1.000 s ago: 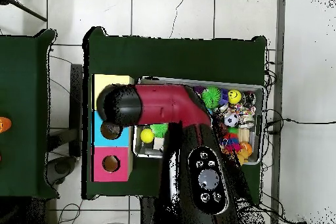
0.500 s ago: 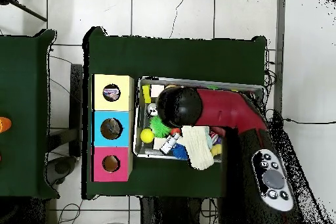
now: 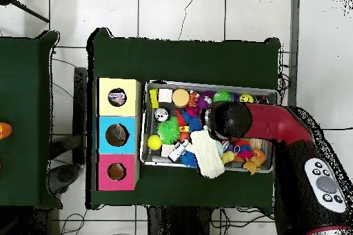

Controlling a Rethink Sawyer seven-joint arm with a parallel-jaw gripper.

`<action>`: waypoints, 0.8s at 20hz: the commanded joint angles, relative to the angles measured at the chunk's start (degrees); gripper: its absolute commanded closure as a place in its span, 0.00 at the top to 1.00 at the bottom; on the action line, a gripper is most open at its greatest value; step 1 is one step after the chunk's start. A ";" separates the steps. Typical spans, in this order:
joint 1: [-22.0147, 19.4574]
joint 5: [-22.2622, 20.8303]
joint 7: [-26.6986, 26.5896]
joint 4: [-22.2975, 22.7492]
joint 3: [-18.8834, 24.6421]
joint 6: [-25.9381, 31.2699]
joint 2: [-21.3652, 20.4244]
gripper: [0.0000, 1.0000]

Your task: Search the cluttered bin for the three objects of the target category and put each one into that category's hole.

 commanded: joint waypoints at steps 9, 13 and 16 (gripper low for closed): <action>-6.03 -10.28 -27.32 -5.45 11.37 6.10 8.02 1.00; -6.88 -10.99 -30.36 -9.23 12.62 8.91 9.54 1.00; -7.30 -11.25 -33.55 -13.00 13.48 11.84 10.77 1.00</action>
